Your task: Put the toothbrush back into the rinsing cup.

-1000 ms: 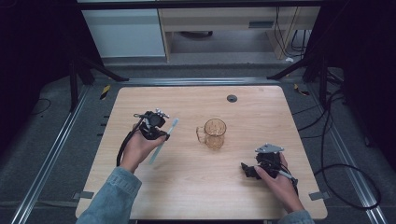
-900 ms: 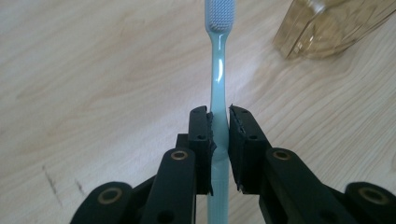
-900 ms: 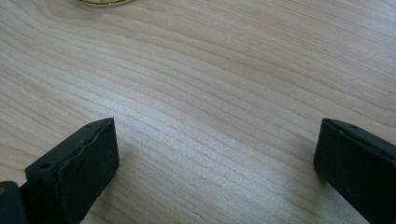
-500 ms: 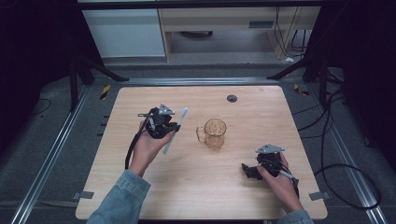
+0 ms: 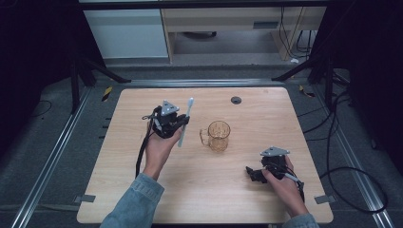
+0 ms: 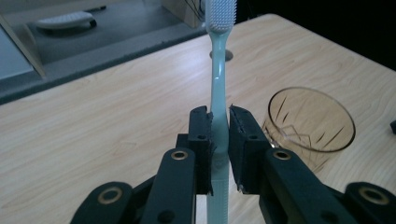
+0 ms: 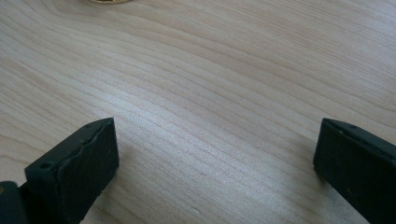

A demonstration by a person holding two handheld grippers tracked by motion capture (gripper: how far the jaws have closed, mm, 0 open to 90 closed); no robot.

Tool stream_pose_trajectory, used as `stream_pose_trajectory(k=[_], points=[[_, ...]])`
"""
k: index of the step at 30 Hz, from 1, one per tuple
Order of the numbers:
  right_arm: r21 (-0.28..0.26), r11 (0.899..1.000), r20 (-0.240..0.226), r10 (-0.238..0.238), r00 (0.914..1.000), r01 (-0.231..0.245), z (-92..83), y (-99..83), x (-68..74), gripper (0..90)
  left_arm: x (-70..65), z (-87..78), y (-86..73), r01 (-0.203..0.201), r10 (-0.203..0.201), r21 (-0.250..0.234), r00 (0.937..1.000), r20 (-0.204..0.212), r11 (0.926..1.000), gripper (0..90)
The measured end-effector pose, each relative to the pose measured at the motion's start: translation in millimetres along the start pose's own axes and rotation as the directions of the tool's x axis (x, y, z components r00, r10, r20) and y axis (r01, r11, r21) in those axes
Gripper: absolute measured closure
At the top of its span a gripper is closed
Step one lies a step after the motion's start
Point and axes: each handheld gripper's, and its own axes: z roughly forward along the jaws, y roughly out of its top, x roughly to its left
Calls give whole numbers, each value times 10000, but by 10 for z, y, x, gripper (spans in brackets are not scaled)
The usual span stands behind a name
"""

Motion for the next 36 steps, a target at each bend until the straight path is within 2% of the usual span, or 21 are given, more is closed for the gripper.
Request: stream_pose_trajectory(k=[3, 6, 7, 10, 16, 21, 22, 24, 26, 29, 30, 33, 36], points=[[-2, 10000, -20, -12, 10000, 12, -2, -1, 2, 5, -24, -2, 12, -74, 73, -151, 10000, -32, 9999, 791], [-6, 10000, -33, -43, 10000, 43, -2, -2, -1, 5, -76, -1, 31, -17, 13, -640, 10000, -68, 9980, 790], [-6, 10000, -33, -43, 10000, 43, -2, -2, -1, 5, -76, -1, 31, -17, 13, -640, 10000, -68, 9980, 790], [-6, 10000, -32, -49, 10000, 49, -2, -2, -1, 5, -134, 10, 41, -92, 86, -1106, 9999, -59, 9938, 790], [-6, 10000, -32, -44, 10000, 44, -2, -2, -1, 5, -189, 11, 56, -110, 97, -1497, 9999, -95, 9887, 790], [-6, 10000, -40, -36, 10000, 36, -1, -2, 0, 5, -229, -3, 85, -172, 132, -1946, 9997, -220, 9807, 790], [-6, 10000, -40, -35, 10000, 35, -1, -2, 0, 5, -227, 1, 94, -75, 43, -2114, 9999, -156, 9774, 790], [-4, 10000, -48, -35, 10000, 35, -1, -2, 0, 4, -228, 11, 99, -99, 78, -2199, 9999, -104, 9755, 790], [-1, 10000, -81, -71, 9999, 71, 0, 0, -4, 4, -232, 32, 107, -419, 367, -2309, 9990, -266, 9721, 790], [2, 10000, -89, -82, 9999, 82, 0, 0, -5, 4, -199, 48, 102, -95, 58, -2651, 9999, -148, 9642, 790], [1, 10000, -91, -81, 9999, 81, 1, 0, -5, 4, -189, 54, 103, -83, 47, -2793, 9999, -135, 9602, 790], [1, 10000, -91, -80, 9999, 80, 1, 0, -5, 4, -193, 65, 103, -115, 76, -2915, 9999, -145, 9565, 790], [14, 10000, -130, -90, 9999, 91, 1, 2, -10, 4, -215, 83, 96, 29, -39, -3104, 10000, -27, 9506, 791]])
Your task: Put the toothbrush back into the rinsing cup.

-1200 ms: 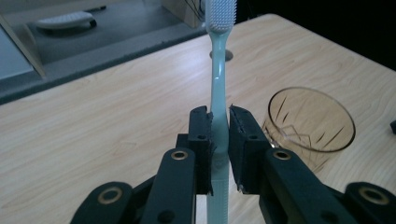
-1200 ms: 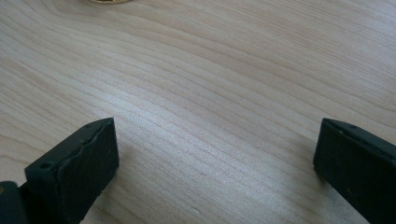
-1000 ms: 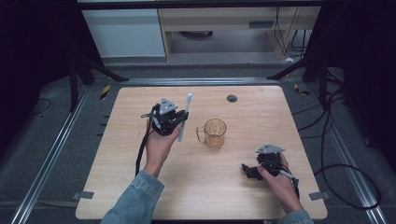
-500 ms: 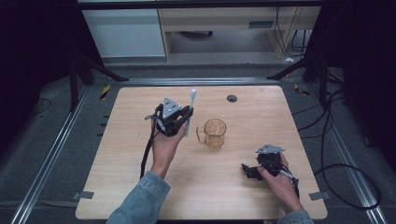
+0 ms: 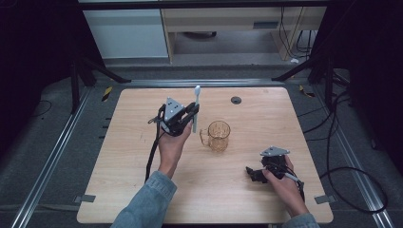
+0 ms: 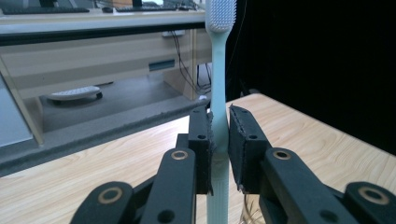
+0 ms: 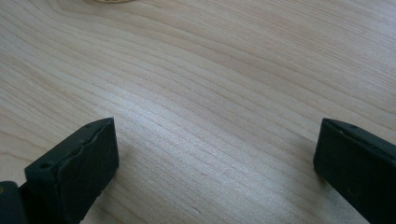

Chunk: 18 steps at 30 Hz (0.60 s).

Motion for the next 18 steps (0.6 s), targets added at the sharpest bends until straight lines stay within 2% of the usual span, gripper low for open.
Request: stream_pose_trajectory(k=[3, 4, 5, 9, 12, 17, 18], points=[[-3, 10000, -9, -10, 10000, 10, 0, 0, -2, 4, -36, 4, 3, 26, -25, -240, 10000, 44, 9997, 791], [-3, 10000, -8, -12, 10000, 12, 0, 0, -2, 4, -49, 10, 24, -190, 198, -439, 9997, 174, 9989, 790], [-3, 10000, -8, -12, 10000, 12, 0, 0, -2, 4, -49, 10, 24, -190, 198, -439, 9997, 174, 9989, 790], [-3, 10000, -6, -13, 10000, 13, 0, 0, -2, 4, -92, 26, 45, -262, 286, -973, 9993, 236, 9949, 790], [-2, 10000, -7, -15, 10000, 15, 0, 0, -2, 4, -142, 46, 36, -296, 331, -1094, 9990, 310, 9936, 791], [-4, 10000, -8, -15, 10000, 15, 0, 0, -2, 4, -185, 65, 3, -116, 169, -1273, 9990, 406, 9918, 791], [-2, 10000, -7, -17, 10000, 17, 0, 0, -2, 4, -189, 65, -2, -194, 244, -1312, 9990, 363, 9912, 790]])
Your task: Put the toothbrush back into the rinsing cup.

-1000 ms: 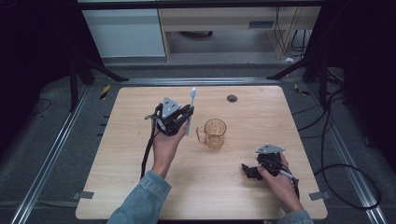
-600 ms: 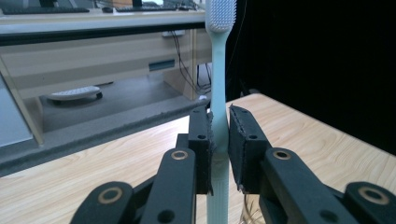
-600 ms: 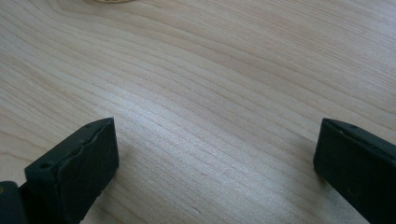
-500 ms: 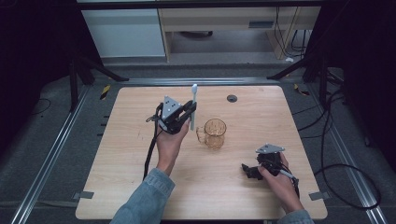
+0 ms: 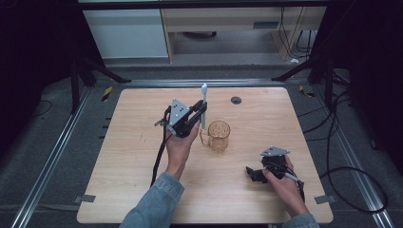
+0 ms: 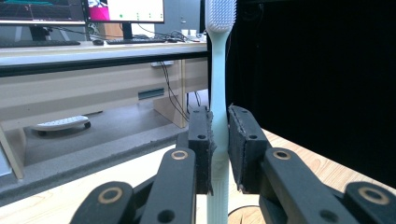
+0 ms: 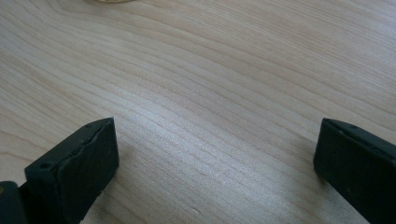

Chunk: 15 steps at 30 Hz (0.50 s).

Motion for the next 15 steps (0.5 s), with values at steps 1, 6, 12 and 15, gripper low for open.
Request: stream_pose_trajectory(k=[1, 6, 12, 15], points=[[-2, 10000, -2, -3, 10000, 3, 0, 0, 0, 4, 1, 1, -6, -12, 12, -71, 10000, -1, 10000, 790], [-1, 10000, -26, -27, 10000, 27, 0, 0, -1, 4, 11, 22, -67, 210, -208, -265, 9998, 60, 9994, 791], [-10, 10000, -37, -63, 10000, 63, 0, 0, -3, 4, 20, 37, -156, 326, -325, -396, 9995, 13, 9987, 790], [-7, 10000, -35, -77, 10000, 77, 1, 0, -3, 4, 32, 39, -186, 386, -387, -438, 9992, -20, 9983, 791]])
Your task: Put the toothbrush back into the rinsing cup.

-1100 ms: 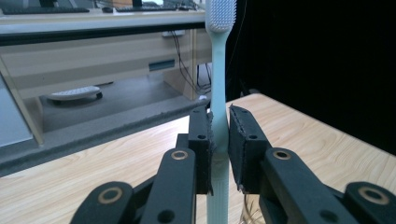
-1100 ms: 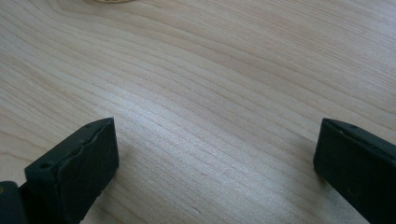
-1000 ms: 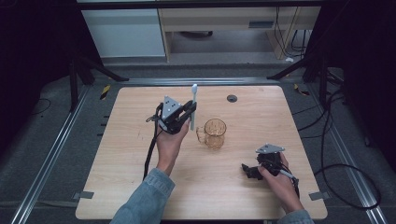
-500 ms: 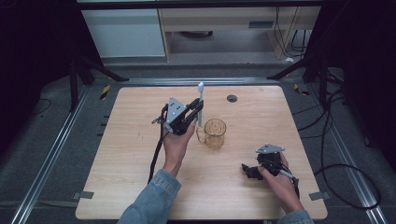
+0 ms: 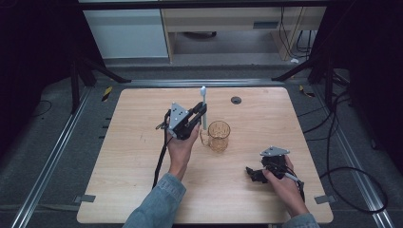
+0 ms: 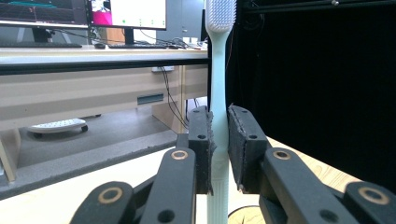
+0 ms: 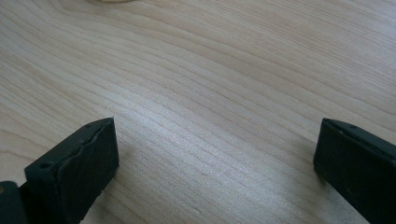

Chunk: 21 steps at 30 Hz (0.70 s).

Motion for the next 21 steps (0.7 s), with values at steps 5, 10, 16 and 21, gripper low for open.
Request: stream_pose_trajectory(k=[5, 10, 16, 21], points=[[1, 10000, -11, -17, 10000, 17, 0, 0, 1, 4, -8, -1, -25, 63, -64, -117, 10000, -54, 9999, 790], [4, 10000, -14, -23, 10000, 23, 0, 0, 1, 4, -12, -8, -49, -69, 66, -176, 9999, -140, 9998, 791], [-5, 10000, -52, -45, 10000, 45, 0, 0, 2, 4, -13, 6, -116, 95, -96, -125, 9999, -136, 9999, 790], [-1, 10000, -63, -56, 10000, 56, -1, 0, 2, 4, -17, 14, -147, 69, -70, -84, 9999, -148, 9999, 791]])
